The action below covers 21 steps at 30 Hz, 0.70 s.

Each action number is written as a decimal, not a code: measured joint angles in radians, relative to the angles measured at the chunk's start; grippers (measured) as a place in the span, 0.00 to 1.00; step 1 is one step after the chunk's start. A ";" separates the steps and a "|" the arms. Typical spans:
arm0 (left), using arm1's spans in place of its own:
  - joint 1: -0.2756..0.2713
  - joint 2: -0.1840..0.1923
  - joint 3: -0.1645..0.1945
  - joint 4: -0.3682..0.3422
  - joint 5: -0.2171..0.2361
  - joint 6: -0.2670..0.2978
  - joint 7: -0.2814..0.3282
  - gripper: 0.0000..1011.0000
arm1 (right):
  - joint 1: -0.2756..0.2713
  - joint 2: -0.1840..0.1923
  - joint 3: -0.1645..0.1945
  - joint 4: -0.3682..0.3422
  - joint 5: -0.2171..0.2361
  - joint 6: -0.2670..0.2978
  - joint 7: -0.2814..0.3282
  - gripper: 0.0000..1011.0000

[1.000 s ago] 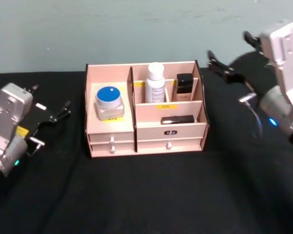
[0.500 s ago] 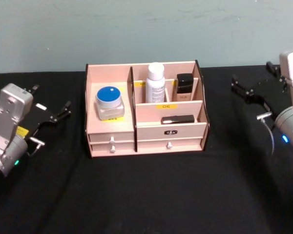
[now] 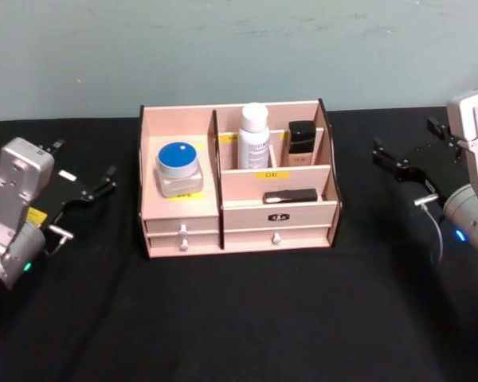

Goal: Pick up the facial cleanser and watermelon frost from the table and place them into the tiered storage box.

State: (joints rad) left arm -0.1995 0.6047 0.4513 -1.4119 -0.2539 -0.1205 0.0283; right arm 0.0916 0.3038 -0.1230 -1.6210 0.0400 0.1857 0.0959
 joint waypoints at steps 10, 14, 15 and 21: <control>0.000 0.000 0.000 0.000 0.000 0.000 0.000 1.00 | -0.001 0.001 0.001 -0.004 0.000 0.000 -0.003 0.99; 0.000 0.000 0.000 0.000 0.000 0.000 0.000 1.00 | -0.001 0.001 0.001 -0.005 0.000 0.000 -0.003 0.99; 0.000 0.000 0.000 0.000 0.000 0.000 0.000 1.00 | -0.001 0.002 0.001 -0.006 0.000 0.000 -0.003 0.99; 0.000 0.000 0.000 0.000 0.000 0.000 0.000 1.00 | -0.002 0.002 0.001 -0.006 0.000 0.000 -0.004 0.99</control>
State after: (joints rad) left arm -0.1995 0.6047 0.4514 -1.4120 -0.2539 -0.1205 0.0283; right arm 0.0901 0.3059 -0.1218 -1.6274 0.0399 0.1854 0.0921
